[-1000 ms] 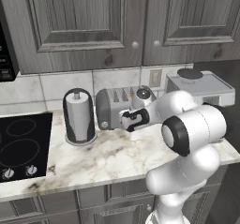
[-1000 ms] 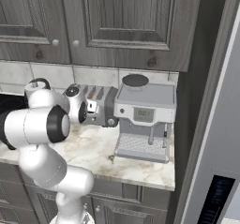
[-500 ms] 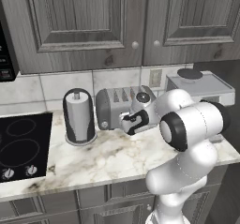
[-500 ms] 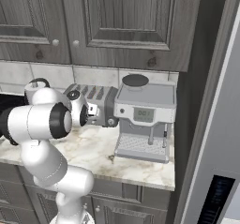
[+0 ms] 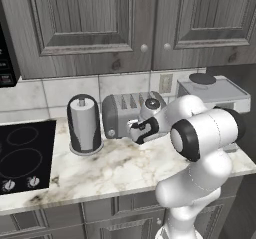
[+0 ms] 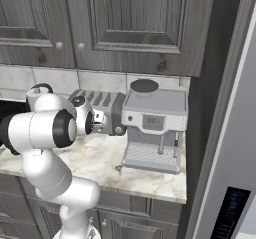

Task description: Start the toaster. Once the lever pops up, take the bread to the plate on the dining counter.

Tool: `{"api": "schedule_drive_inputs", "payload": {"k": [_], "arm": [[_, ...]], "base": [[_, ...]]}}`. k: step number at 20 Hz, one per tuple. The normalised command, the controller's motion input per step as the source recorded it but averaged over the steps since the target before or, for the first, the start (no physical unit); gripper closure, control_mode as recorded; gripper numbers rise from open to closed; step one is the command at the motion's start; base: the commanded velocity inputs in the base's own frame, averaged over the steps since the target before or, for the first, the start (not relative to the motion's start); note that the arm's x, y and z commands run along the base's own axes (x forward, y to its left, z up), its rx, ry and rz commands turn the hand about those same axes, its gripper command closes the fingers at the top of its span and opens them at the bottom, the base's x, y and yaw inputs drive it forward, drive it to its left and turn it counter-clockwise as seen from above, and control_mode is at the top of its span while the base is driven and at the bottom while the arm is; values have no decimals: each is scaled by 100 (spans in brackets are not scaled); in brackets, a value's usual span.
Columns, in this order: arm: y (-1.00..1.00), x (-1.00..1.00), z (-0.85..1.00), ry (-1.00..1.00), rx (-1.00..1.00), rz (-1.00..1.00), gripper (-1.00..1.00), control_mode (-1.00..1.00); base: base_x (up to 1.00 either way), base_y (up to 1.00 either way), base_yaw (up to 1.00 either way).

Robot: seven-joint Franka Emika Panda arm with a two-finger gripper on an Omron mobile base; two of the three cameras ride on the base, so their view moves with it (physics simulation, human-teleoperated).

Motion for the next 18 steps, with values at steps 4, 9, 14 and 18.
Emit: {"api": "schedule_drive_inputs", "payload": {"k": [4,9,14,18], "arm": [[0,-15,0,-7,0,0,-100,-100],[0,-35,7,-11,0,0,-100,-100],[-1,-34,17,-9,0,0,-100,-100],[-3,-15,36,-4,2,-2,-100,-100]], "base": [[0,0,0],[0,0,0],[0,0,0],[0,0,0]]}}
